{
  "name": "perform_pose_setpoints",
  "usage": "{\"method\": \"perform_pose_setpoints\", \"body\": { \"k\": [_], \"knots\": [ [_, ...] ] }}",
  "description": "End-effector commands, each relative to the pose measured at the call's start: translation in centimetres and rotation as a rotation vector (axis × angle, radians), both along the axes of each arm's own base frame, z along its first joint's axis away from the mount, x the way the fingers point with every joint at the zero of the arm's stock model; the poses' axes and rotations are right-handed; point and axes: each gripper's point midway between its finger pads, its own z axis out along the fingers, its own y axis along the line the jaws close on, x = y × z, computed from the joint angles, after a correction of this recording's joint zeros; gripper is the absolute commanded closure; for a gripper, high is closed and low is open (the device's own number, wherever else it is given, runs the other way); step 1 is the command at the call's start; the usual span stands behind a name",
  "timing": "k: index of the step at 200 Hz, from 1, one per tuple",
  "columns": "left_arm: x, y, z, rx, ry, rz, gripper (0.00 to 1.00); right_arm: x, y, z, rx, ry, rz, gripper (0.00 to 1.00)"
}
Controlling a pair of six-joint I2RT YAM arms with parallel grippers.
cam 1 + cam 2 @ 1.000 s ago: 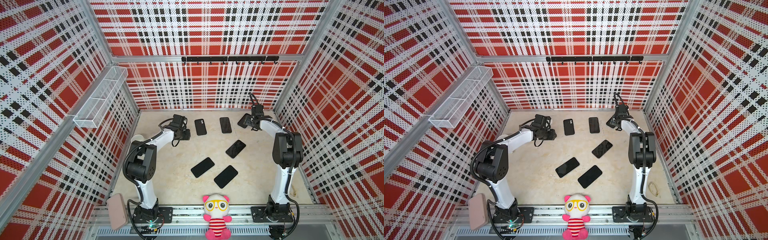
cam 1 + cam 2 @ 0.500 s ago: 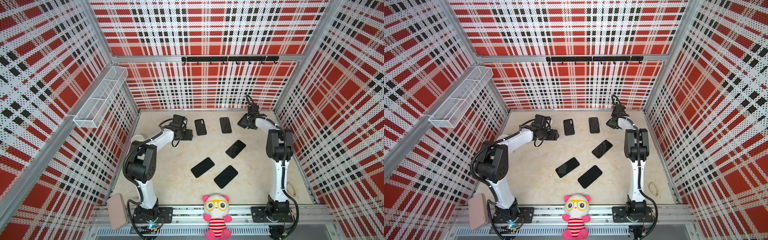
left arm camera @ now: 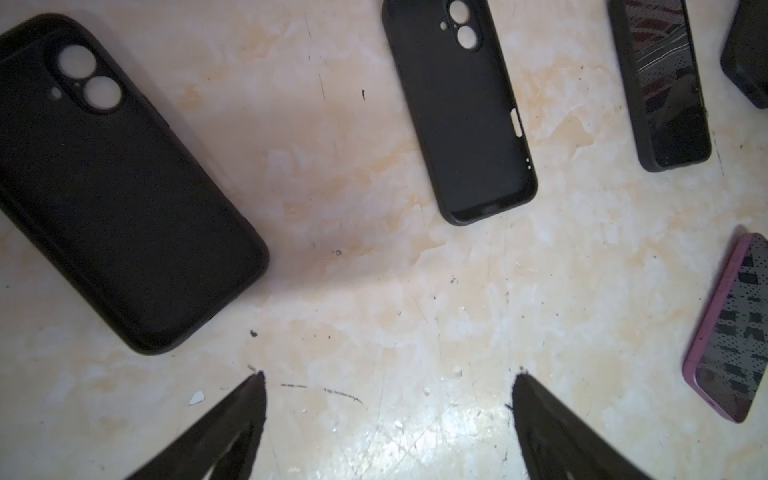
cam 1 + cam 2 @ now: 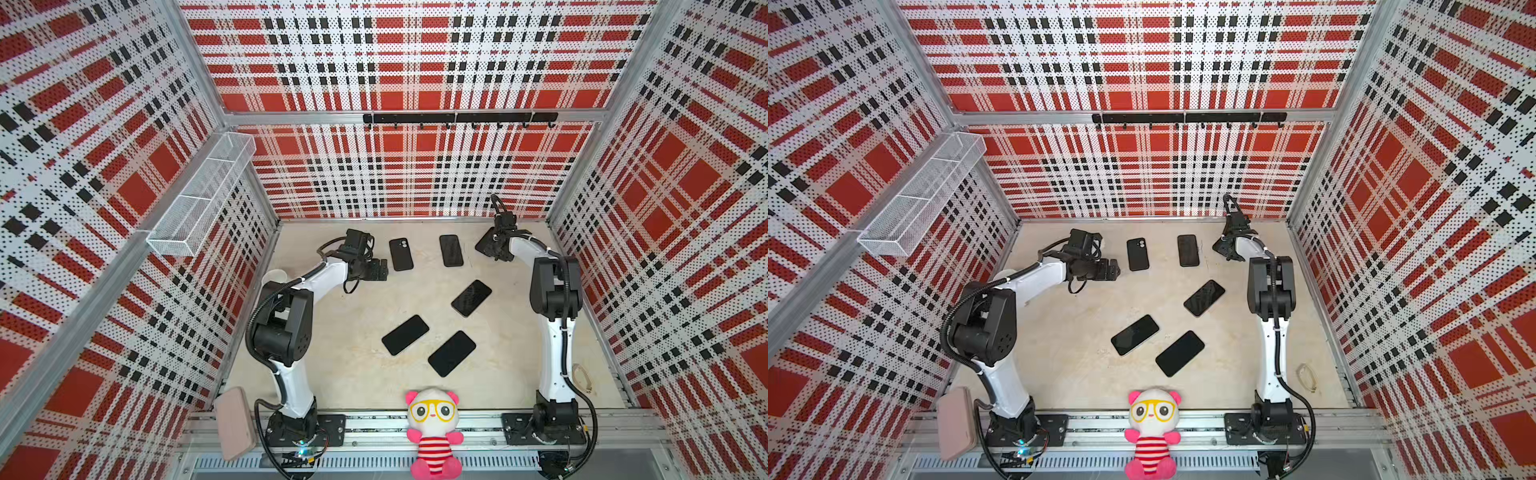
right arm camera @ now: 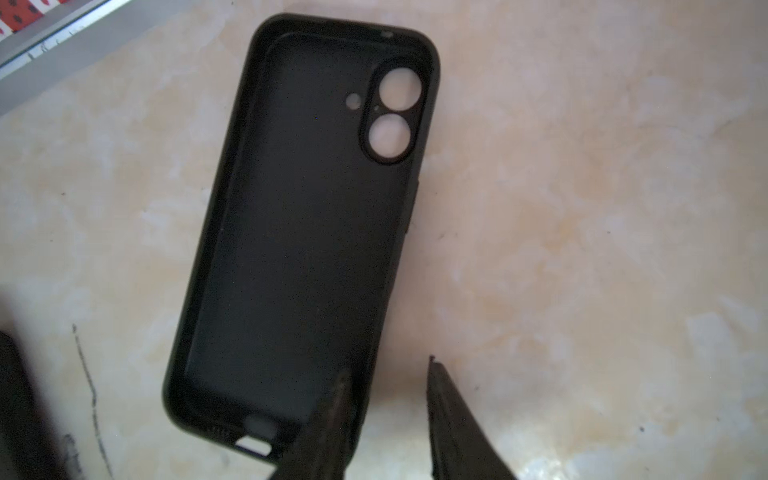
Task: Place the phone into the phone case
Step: 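Grasp the edge of an empty black case with the right gripper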
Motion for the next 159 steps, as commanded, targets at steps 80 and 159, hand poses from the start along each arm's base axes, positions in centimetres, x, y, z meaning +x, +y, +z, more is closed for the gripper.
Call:
{"method": "perform_pose_setpoints", "body": {
  "k": [80,159],
  "knots": [
    [0.1,0.2,1.3,-0.008,-0.026,-0.004,0.04,-0.6,-1.8,1.6,-0.021,-0.006,-0.019,1.0],
    [0.3,0.7,1.5,0.001,-0.032,0.005,0.02,-3.6,-1.2,8.7,-0.197,-0.024,0.324,1.0]
  ]
}}
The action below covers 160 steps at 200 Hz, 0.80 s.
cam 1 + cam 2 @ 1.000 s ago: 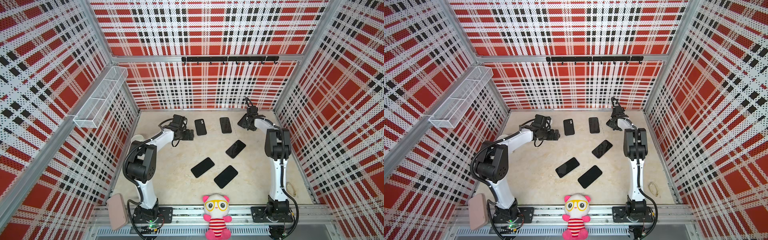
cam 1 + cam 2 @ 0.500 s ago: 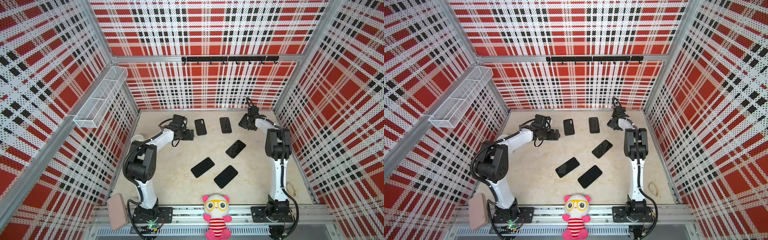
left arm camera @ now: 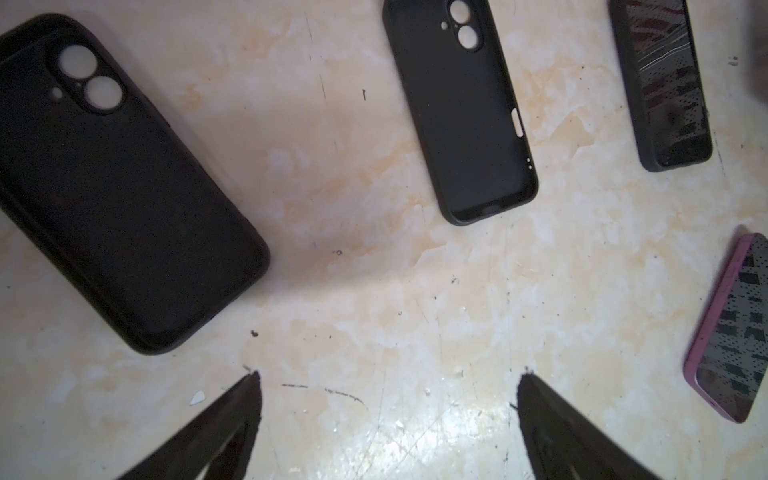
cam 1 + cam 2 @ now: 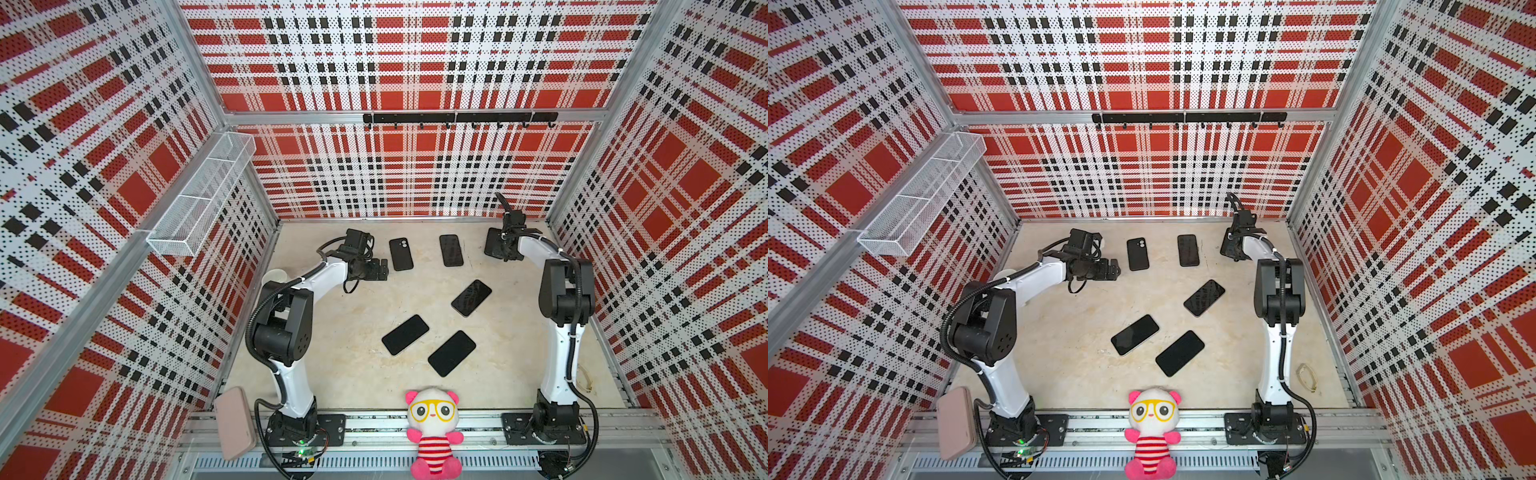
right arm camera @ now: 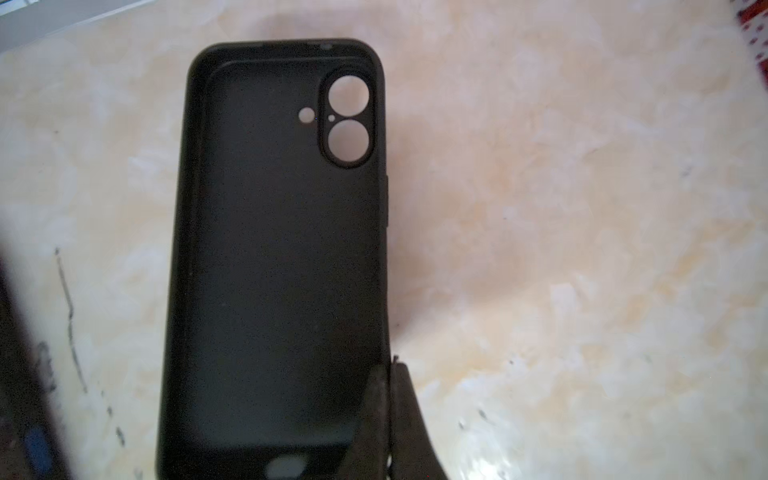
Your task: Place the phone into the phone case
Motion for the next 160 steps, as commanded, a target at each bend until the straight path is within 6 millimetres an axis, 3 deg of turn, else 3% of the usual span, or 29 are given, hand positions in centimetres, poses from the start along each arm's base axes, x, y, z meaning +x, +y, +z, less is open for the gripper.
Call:
{"method": "perform_pose_setpoints", "body": {
  "k": [1,35,88,108,112,129,160],
  "knots": [
    [0.2,0.4,1.5,0.001,-0.032,-0.001,0.02,-0.7,0.6,4.7,-0.06,-0.047,0.188,1.0],
    [0.4,1.1,1.6,0.017,-0.037,0.011,0.02,-2.9,4.8,6.5,-0.088,-0.1,0.567,1.0],
    [0.6,1.9,1.8,0.031,-0.042,0.023,0.01,-8.3,13.6,7.7,-0.238,-0.132,1.205,1.0],
    [0.6,1.9,2.2,0.031,-0.052,0.02,0.01,-10.6,17.2,6.9,-0.267,-0.135,1.447,1.0],
    [1.0,3.3,2.3,0.032,-0.052,0.049,0.01,-11.2,18.1,6.6,-0.269,-0.133,1.499,1.0],
    [1.1,3.7,2.4,0.032,-0.055,0.054,0.01,-13.9,21.1,5.5,-0.253,-0.11,1.697,1.0],
    [1.2,4.1,2.5,0.028,-0.056,0.06,0.01,-16.7,24.6,3.6,-0.202,-0.034,1.894,1.0]
  ]
}}
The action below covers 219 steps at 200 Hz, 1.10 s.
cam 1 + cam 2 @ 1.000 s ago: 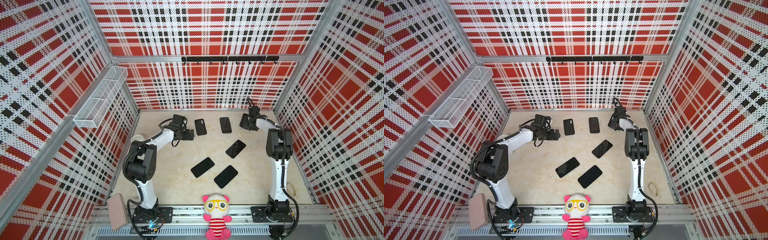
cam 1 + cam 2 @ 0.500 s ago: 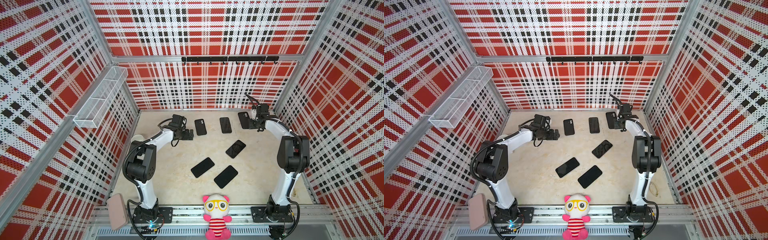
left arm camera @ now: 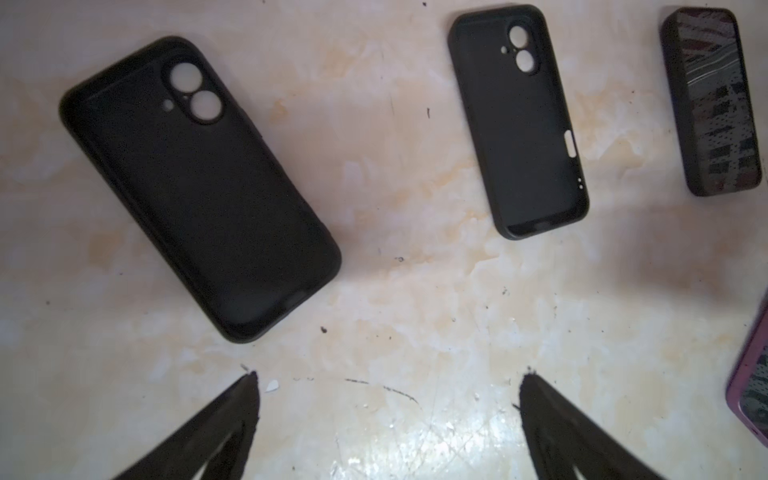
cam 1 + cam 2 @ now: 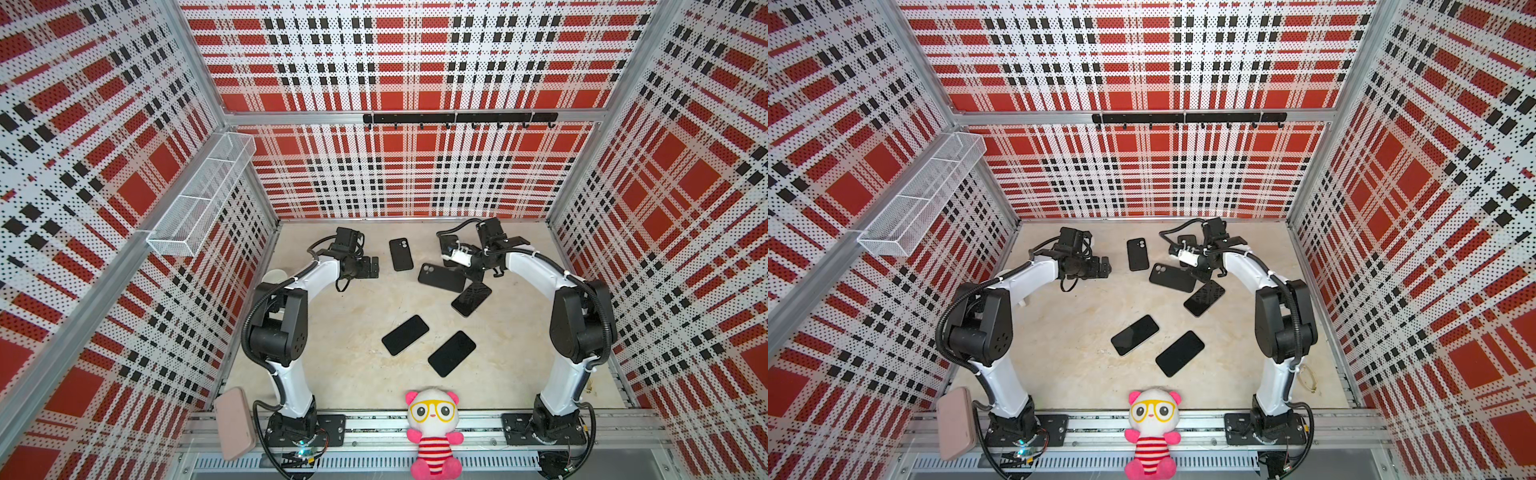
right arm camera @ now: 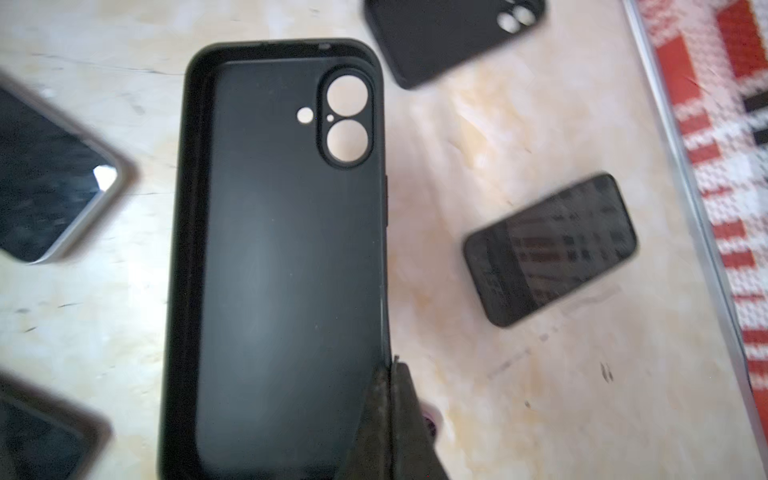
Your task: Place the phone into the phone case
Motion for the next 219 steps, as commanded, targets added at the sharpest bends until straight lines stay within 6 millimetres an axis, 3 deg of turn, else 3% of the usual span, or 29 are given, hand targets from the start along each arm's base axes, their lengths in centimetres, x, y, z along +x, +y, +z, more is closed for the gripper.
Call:
{"method": "perform_pose_setpoints", "body": {
  "k": [1,50,89,145,161,189,219],
  "knots": [
    [0.3,0.4,2.2,-0.003,-0.047,-0.005,0.01,-3.0,2.6,-1.3,-0.016,0.058,0.256,1.0],
    [0.3,0.4,2.1,-0.001,-0.045,-0.011,0.01,-3.2,5.0,-3.8,-0.021,0.128,0.358,1.0],
    [0.3,0.4,2.1,-0.001,-0.044,-0.01,0.01,-2.5,5.4,-5.5,-0.033,0.135,0.352,1.0],
    [0.3,0.4,2.1,-0.004,-0.042,-0.011,0.01,-1.4,5.9,-6.7,-0.018,0.114,0.312,0.92],
    [0.2,0.4,2.0,-0.004,-0.041,-0.01,0.01,-1.3,6.0,-7.1,-0.02,0.117,0.307,0.87],
    [0.3,0.4,2.0,-0.005,-0.041,-0.009,0.01,-1.2,5.8,-7.4,-0.034,0.126,0.299,0.64],
    [0.3,0.4,2.1,-0.006,-0.041,-0.01,0.01,-1.0,5.8,-6.2,-0.026,0.101,0.282,0.57]
  ]
}}
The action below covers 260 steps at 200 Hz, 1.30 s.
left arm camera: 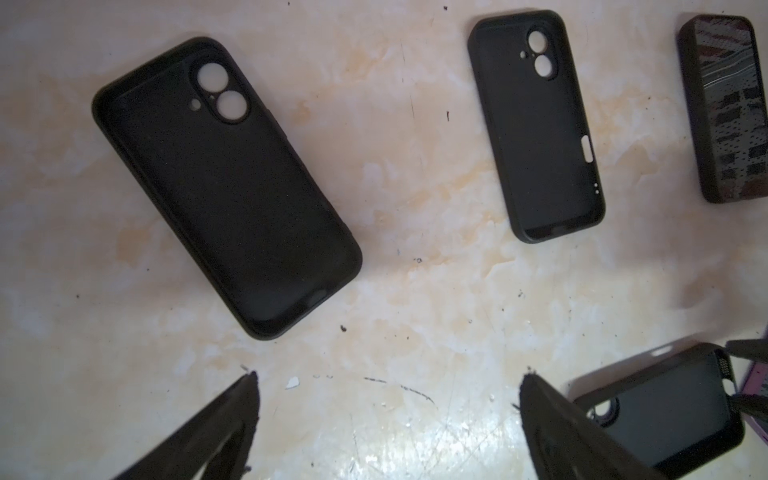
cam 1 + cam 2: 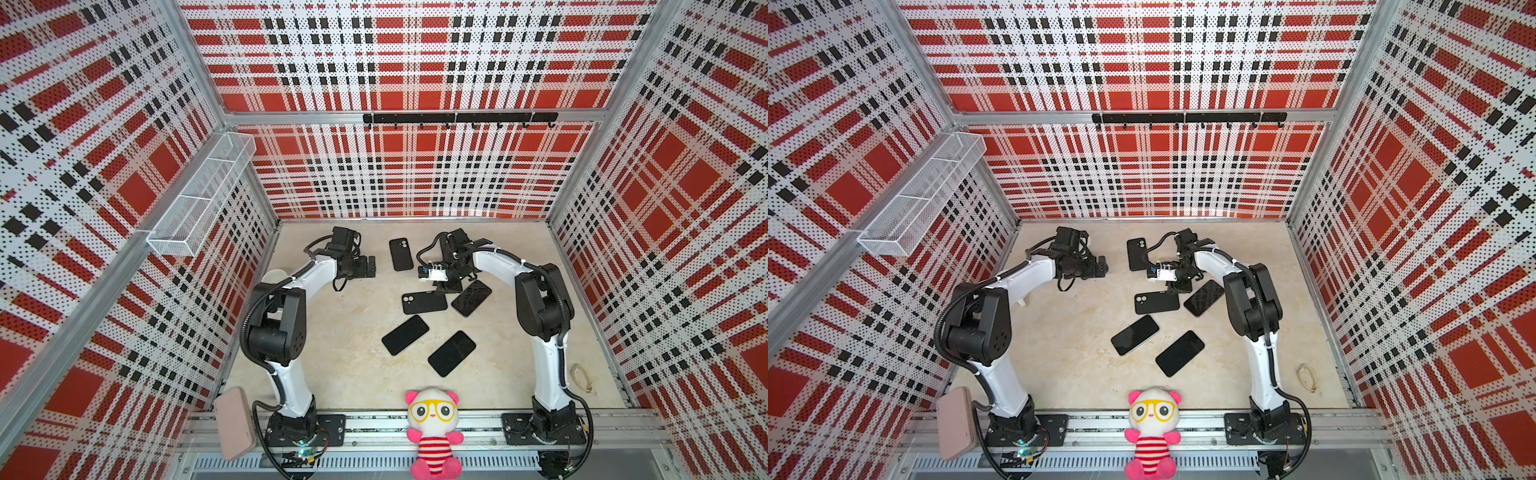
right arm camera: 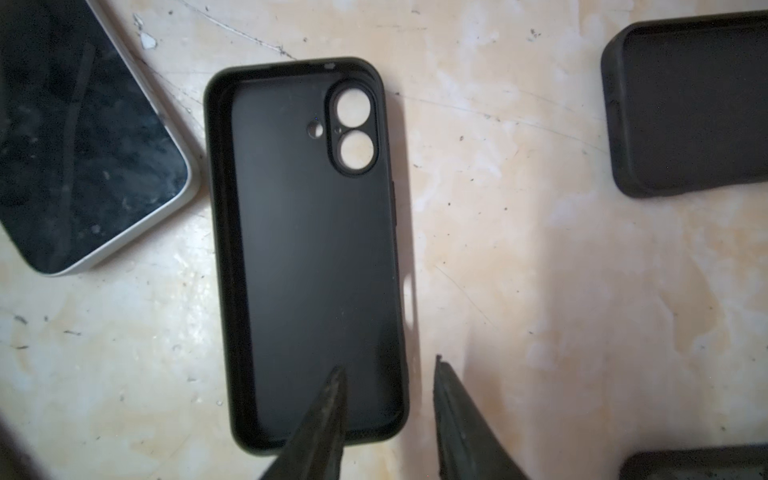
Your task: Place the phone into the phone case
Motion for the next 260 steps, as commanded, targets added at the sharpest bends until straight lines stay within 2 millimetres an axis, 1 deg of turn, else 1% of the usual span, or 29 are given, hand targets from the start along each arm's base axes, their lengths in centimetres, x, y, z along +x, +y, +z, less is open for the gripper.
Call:
{"method": "perform_pose_setpoints", "body": {
  "k": [1,29,46,65,78,84,85,86,89,99,111,130,145,153,161,172,184,196,197,199,204,210,225,235,242,260],
  "knots": [
    [0.2,-0.2,2.1,-0.009,-0.045,-0.018,0.01,0.0,0.6,0.9,0.019,-0.022,0.014,0.57],
    [0.2,-0.3,2.3,-0.009,-0.048,-0.022,0.01,0.0,0.3,2.3,0.025,-0.047,-0.022,0.5],
    [0.1,-0.3,2.4,0.0,-0.053,-0.03,0.0,-0.2,0.1,3.2,0.042,-0.058,-0.065,0.41],
    [-0.2,-0.7,2.5,0.015,-0.051,-0.048,0.0,-0.9,0.0,4.4,0.089,-0.058,-0.132,0.26],
    [-0.6,-1.4,2.7,0.03,-0.054,-0.076,0.0,-1.4,-0.1,5.3,0.121,-0.054,-0.186,0.13],
    [-0.7,-1.3,2.8,0.04,-0.057,-0.084,0.01,-1.7,-0.2,5.8,0.142,-0.051,-0.219,0.06],
    [-0.9,-2.1,2.8,0.041,-0.058,-0.103,0.01,-1.7,-0.2,5.9,0.146,-0.051,-0.224,0.05],
    [-1.1,-2.4,2.8,0.043,-0.058,-0.112,0.01,-1.7,-0.2,6.0,0.15,-0.051,-0.229,0.03],
    [-1.3,-2.9,2.8,0.05,-0.06,-0.13,0.01,-1.8,-0.2,6.3,0.162,-0.048,-0.248,0.0],
    [-2.1,-3.9,2.8,0.073,-0.055,-0.175,0.01,-2.1,-0.4,7.2,0.193,-0.032,-0.314,0.0],
    [-3.5,-5.3,2.7,0.093,-0.039,-0.241,0.02,-2.4,-0.7,8.6,0.228,-0.013,-0.409,0.0],
    [-6.0,-7.7,3.2,0.095,-0.028,-0.341,0.02,-2.1,-2.0,10.1,0.254,0.016,-0.62,0.0],
    [-8.6,-9.6,3.4,0.111,-0.013,-0.44,0.02,-2.4,-2.9,10.8,0.288,0.057,-0.73,0.0],
    [-10.0,-10.6,3.3,0.136,-0.009,-0.497,0.02,-2.1,-3.5,11.4,0.321,0.037,-0.8,0.0],
    [-11.4,-11.7,3.0,0.154,-0.004,-0.547,0.02,-1.8,-4.3,11.8,0.352,0.014,-0.88,0.0],
    [-13.1,-12.6,2.2,0.188,0.019,-0.603,0.02,-1.6,-5.4,12.4,0.404,-0.002,-0.978,0.0],
    [-14.6,-13.3,1.1,0.219,0.059,-0.647,0.02,-1.2,-7.1,13.5,0.473,-0.025,-1.103,0.0],
    [-16.0,-13.7,0.2,0.244,0.105,-0.685,0.02,-1.4,-8.7,14.8,0.563,-0.025,-1.196,0.0],
    [-16.1,-13.7,0.1,0.246,0.107,-0.686,0.02,-1.5,-8.8,14.4,0.561,-0.015,-1.205,0.0],
    [-16.3,-13.8,-0.1,0.248,0.113,-0.691,0.02,-1.6,-9.1,14.5,0.576,-0.011,-1.217,0.0],
    [-16.6,-13.9,-0.3,0.255,0.121,-0.698,0.02,-1.9,-9.6,15.0,0.622,0.001,-1.239,0.0],
    [-17.1,-14.1,-0.7,0.263,0.13,-0.713,0.02,-2.1,-10.0,16.1,0.689,0.006,-1.248,0.0],
    [-18.0,-14.6,-1.3,0.276,0.145,-0.743,0.02,-3.0,-11.7,17.2,0.785,0.011,-1.292,0.0],
    [-18.5,-14.7,-1.9,0.288,0.158,-0.757,0.02,-3.5,-12.9,17.4,0.801,-0.011,-1.336,0.0],
    [-18.7,-14.7,-2.2,0.298,0.162,-0.76,0.02,-4.0,-13.4,17.5,0.806,-0.025,-1.345,0.0],
    [-19.0,-14.5,-3.3,0.327,0.183,-0.767,0.02,-5.0,-13.3,17.7,0.795,-0.004,-1.313,0.0]
  ]
}}
